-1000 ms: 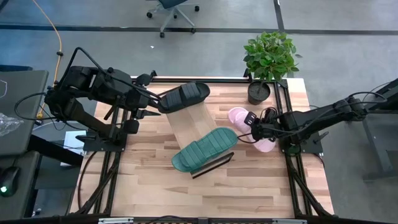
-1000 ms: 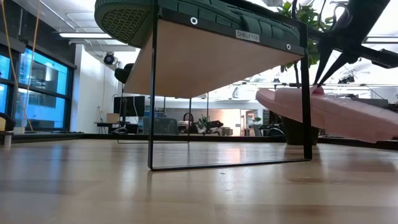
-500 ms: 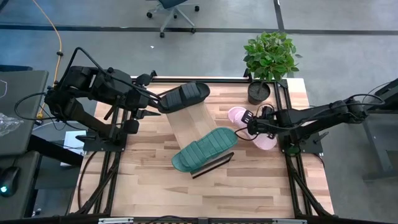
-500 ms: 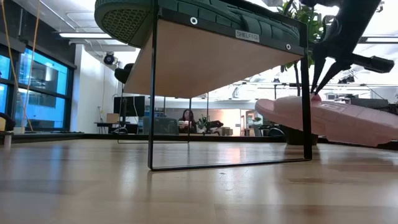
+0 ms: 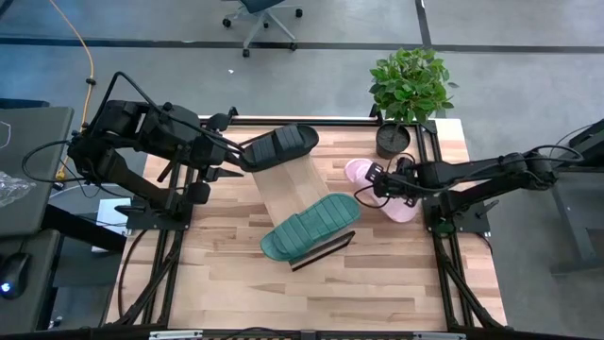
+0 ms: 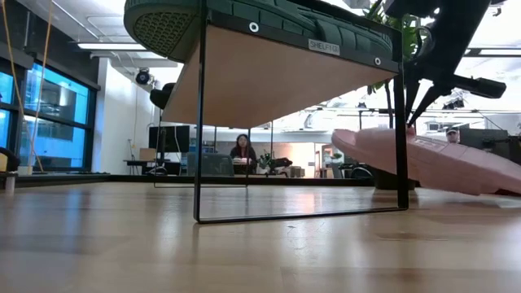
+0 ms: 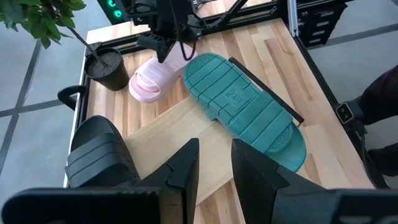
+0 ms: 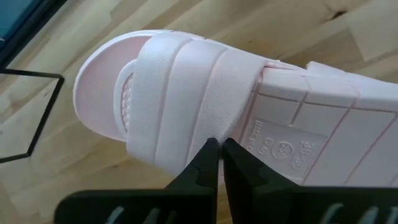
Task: Pick and place slides into the shelf
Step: Put the pink pair of slides on the shelf
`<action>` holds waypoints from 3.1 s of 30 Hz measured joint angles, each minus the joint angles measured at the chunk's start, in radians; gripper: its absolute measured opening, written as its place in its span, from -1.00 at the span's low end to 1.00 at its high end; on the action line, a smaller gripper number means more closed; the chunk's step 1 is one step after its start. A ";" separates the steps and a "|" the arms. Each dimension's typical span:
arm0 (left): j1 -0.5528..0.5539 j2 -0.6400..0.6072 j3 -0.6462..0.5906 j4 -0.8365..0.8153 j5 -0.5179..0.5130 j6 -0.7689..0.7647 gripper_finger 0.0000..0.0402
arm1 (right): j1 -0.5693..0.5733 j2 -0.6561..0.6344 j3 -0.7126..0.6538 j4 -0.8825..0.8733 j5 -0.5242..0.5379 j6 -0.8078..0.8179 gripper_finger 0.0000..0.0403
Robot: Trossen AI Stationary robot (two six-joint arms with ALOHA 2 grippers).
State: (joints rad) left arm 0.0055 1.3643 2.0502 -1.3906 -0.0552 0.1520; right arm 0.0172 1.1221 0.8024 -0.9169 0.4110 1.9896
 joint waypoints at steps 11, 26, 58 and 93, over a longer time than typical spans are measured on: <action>0.000 0.000 0.000 -0.009 0.004 0.000 -0.59 | -0.066 0.008 0.000 0.002 -0.051 -0.036 -1.00; 0.000 0.000 0.000 -0.028 0.004 0.000 -0.59 | -0.155 0.105 0.000 0.091 -0.136 -0.174 -1.00; 0.000 0.000 0.000 -0.077 0.005 -0.003 -0.59 | -0.155 0.113 0.001 0.122 -0.093 -0.173 -0.66; 0.000 0.000 0.000 -0.079 0.041 -0.075 -0.59 | -0.203 -0.053 -0.164 0.270 -0.078 -0.282 -0.66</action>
State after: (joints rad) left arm 0.0055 1.3646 2.0499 -1.4695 -0.0147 0.0767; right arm -0.1858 1.0691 0.6384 -0.6468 0.3326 1.7073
